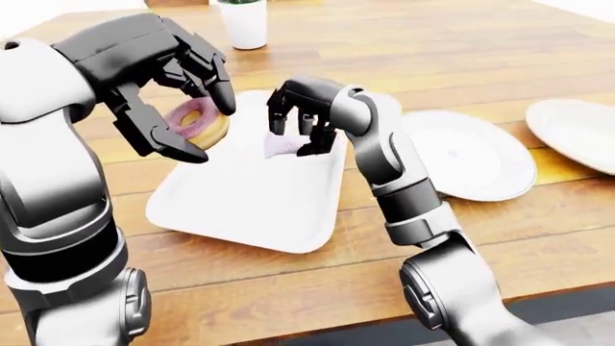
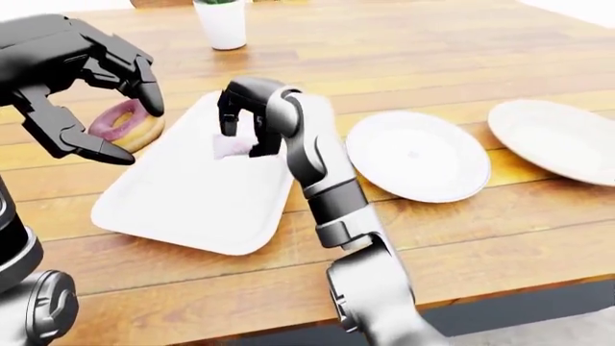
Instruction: Move the dessert items from the plate to the tray.
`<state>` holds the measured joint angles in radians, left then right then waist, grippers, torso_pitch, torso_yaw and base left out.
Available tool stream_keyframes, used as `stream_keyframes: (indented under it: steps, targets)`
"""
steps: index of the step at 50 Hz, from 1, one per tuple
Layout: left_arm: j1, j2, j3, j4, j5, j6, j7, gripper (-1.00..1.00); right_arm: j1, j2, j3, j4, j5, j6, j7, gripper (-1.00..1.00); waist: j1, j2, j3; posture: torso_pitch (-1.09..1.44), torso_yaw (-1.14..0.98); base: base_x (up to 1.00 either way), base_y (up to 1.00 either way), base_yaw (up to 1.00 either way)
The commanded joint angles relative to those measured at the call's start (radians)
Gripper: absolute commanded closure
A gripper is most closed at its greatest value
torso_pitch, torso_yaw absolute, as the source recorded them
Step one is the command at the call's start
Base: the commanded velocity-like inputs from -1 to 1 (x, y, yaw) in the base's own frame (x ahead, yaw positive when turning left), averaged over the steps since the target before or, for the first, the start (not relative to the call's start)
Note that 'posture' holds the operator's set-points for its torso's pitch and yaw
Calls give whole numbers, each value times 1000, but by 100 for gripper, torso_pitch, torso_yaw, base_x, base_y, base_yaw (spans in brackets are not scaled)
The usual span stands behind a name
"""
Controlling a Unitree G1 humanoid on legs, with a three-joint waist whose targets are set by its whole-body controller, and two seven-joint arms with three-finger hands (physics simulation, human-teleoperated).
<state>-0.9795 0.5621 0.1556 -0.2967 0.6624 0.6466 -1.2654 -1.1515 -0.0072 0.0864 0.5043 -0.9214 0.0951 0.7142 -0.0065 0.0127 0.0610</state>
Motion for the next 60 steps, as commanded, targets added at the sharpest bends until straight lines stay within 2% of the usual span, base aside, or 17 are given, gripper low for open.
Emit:
stream_keyframes:
  steps: [1, 4, 7, 10, 17, 21, 23, 27, 31, 36, 42, 44, 49, 54, 60]
  targets:
    - [-29, 13, 16, -21, 2, -8, 20, 41, -25, 4, -7, -25, 9, -7, -16, 20, 1, 7, -28, 0, 0, 0, 0, 0]
    - [-21, 8, 14, -14, -2, -18, 30, 41, -22, -2, -11, -27, 14, -8, -15, -7, 0, 7, -30, 0, 0, 0, 0, 0]
    - [-16, 2, 10, -14, 0, -20, 35, 41, -9, -3, -11, -42, 20, -6, -10, -47, 1, 7, -31, 0, 0, 0, 0, 0]
    - [-12, -2, 8, -19, 3, -21, 34, 41, -6, -7, -13, -58, 23, -3, -1, -66, 2, 7, -32, 0, 0, 0, 0, 0]
    - [-17, -19, -3, -12, 19, -18, 41, 41, -43, -85, -45, -208, 22, 46, 128, -75, 4, 2, -29, 0, 0, 0, 0, 0]
    - [-52, -47, -22, 56, 37, -36, 88, 42, -37, -136, -73, -320, 32, 86, 208, -77, 6, -3, -25, 0, 0, 0, 0, 0]
    - [-63, -68, -33, 83, 50, -38, 112, 43, -34, -167, -89, -380, 40, 110, 256, -98, 7, -6, -25, 0, 0, 0, 0, 0]
    - [-53, -106, -61, 127, 87, -68, 152, 39, -15, -219, -119, -462, 72, 145, 297, -100, 7, -10, -27, 0, 0, 0, 0, 0]
    - [7, -136, -70, 132, 126, -130, 174, 36, 8, -271, -142, -525, 102, 170, 320, -100, 7, -12, -29, 0, 0, 0, 0, 0]
    - [49, -148, -60, 84, 152, -162, 131, 33, -2, -323, -157, -586, 127, 217, 360, -100, 5, -13, -32, 0, 0, 0, 0, 0]
    - [107, -144, -46, 3, 165, -186, 52, 15, -3, -374, -172, -593, 145, 222, 367, -100, 3, -7, -29, 0, 0, 0, 0, 0]
    - [130, -143, -44, -25, 170, -196, 27, 3, -8, -384, -175, -597, 150, 228, 371, -100, 3, -6, -31, 0, 0, 0, 0, 0]
    - [161, -156, -42, -55, 184, -211, 0, -11, -12, -401, -179, -602, 158, 235, 373, -100, 1, 1, -35, 0, 0, 0, 0, 0]
    - [199, -160, -35, -45, 180, -235, -20, -7, -18, -406, -177, -595, 162, 236, 367, -100, 0, 8, -37, 0, 0, 0, 0, 0]
    - [198, -168, -31, 63, 179, -270, 48, -8, -14, -402, -175, -586, 164, 231, 355, -100, -4, 14, -43, 0, 0, 0, 0, 0]
